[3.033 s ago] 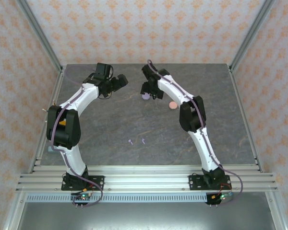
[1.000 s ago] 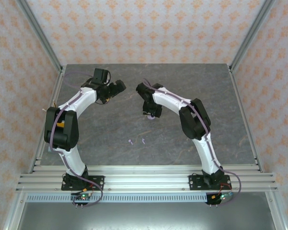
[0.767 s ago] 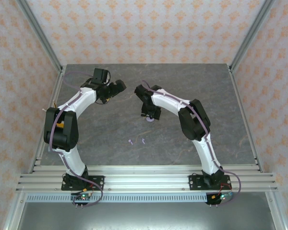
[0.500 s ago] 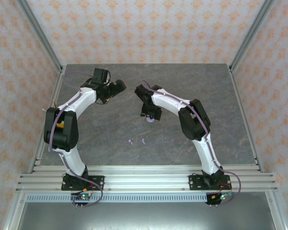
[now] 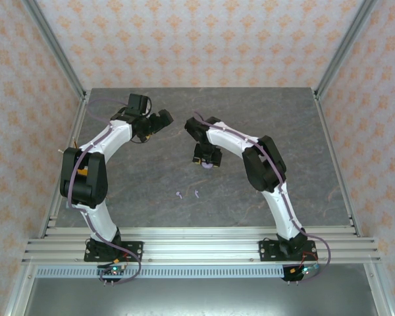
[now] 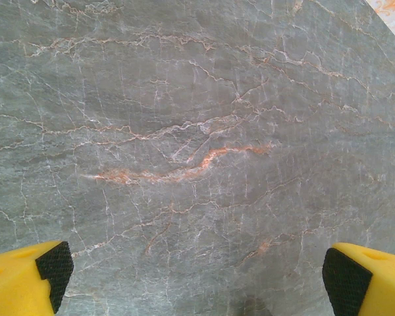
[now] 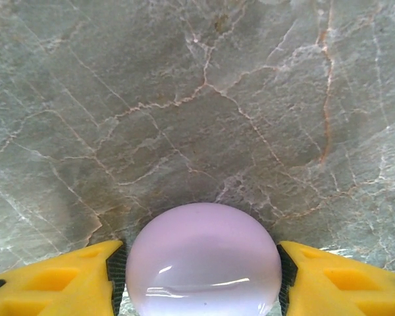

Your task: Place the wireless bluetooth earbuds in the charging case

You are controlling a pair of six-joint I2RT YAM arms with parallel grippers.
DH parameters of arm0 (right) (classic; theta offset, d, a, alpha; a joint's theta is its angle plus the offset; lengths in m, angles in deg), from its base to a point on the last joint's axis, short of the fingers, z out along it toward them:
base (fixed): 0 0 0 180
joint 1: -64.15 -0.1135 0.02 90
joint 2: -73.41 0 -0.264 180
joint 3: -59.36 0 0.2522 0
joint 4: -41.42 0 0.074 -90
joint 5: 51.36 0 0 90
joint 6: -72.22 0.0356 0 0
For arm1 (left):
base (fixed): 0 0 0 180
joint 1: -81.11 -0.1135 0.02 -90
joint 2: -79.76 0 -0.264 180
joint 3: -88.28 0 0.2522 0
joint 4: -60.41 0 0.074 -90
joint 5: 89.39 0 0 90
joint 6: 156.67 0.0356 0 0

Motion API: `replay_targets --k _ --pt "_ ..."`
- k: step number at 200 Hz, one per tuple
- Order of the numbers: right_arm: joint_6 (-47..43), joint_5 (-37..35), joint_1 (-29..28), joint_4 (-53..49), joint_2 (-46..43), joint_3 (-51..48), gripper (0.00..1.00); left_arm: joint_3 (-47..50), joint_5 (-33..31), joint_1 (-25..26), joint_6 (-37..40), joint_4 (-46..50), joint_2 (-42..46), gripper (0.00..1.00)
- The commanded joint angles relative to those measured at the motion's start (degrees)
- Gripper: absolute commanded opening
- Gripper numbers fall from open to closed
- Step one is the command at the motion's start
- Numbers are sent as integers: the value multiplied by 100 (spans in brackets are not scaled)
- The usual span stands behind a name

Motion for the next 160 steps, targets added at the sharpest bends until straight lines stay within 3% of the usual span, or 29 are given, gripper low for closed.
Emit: replay_targets --k 1,86,160 --pt "-95 -18 109 -100 118 109 62 -9 88 -78 32 -40 171 100" --pt "-346 54 360 -32 113 66 61 -36 114 -70 29 -58 144 100" --pt "629 489 177 295 -258 -535 63 -18 114 -68 6 -113 110 100"
